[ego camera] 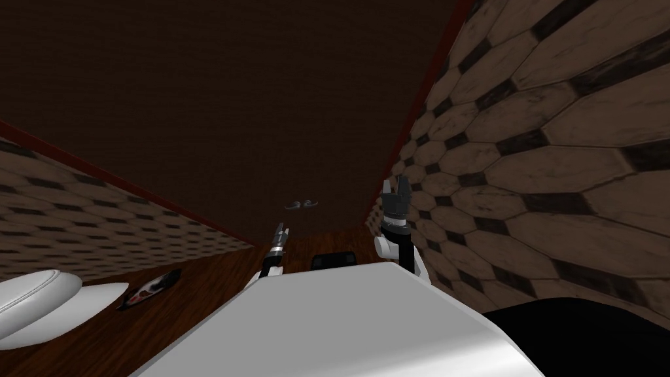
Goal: Pull the door open
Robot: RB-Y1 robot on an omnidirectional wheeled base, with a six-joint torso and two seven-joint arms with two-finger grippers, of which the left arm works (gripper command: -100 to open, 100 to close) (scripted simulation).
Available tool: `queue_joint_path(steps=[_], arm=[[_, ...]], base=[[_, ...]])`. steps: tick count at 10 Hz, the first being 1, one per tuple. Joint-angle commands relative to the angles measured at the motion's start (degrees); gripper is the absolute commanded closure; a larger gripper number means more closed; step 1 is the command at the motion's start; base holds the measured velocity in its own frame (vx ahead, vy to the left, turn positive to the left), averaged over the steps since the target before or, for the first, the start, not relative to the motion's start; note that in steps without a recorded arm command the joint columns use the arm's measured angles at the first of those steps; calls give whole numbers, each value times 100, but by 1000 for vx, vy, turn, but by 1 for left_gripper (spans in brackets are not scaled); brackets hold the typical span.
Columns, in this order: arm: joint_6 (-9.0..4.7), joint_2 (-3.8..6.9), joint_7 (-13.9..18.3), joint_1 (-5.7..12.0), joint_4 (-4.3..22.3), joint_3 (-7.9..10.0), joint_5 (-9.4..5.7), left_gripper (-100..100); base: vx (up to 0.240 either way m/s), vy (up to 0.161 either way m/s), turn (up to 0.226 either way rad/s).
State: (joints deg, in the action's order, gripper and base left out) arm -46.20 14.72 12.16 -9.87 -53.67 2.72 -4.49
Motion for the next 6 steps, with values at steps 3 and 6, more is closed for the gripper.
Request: queue_joint_path(steps=[3,6], arm=[[-129,65,47,116,422,1,-25,-100],[-101,167,7,-2,532,242,-140,-100]], base=[[121,12,-67],[12,11,-27]])
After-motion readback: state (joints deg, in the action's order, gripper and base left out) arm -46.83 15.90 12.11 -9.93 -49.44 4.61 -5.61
